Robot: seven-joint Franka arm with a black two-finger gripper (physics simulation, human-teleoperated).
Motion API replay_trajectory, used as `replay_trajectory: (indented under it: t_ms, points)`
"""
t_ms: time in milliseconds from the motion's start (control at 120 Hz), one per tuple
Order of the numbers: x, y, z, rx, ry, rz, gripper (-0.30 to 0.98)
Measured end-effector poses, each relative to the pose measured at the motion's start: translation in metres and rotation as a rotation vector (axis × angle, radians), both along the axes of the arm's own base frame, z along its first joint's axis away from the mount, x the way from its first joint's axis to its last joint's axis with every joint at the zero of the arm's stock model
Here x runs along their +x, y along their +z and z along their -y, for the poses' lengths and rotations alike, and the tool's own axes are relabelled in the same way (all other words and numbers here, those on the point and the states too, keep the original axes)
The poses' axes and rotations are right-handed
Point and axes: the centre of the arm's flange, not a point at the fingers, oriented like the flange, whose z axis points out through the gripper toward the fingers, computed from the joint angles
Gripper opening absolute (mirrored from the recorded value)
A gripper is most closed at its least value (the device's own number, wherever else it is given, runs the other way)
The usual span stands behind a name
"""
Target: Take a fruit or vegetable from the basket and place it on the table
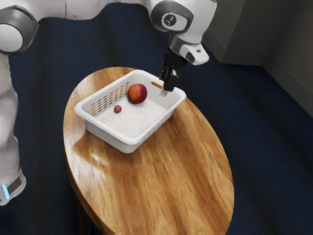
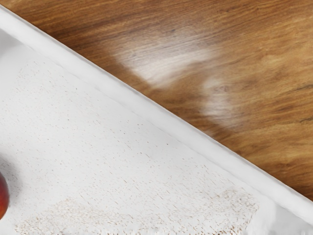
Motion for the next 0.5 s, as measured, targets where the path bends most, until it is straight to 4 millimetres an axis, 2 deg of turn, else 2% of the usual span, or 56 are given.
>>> replay_trajectory:
  t_ms: [192, 250, 342, 500]
  points:
    - [-0.009, -0.088, -0.008, -0.028, -0.226, -0.081, 0.68]
    - [-0.01, -0.106, -0.01, -0.046, -0.287, -0.087, 0.68]
    - [-0.01, -0.123, -0.009, -0.074, -0.378, -0.08, 0.68]
    - [-0.007, -0.126, 0.003, -0.114, -0.518, -0.049, 0.68]
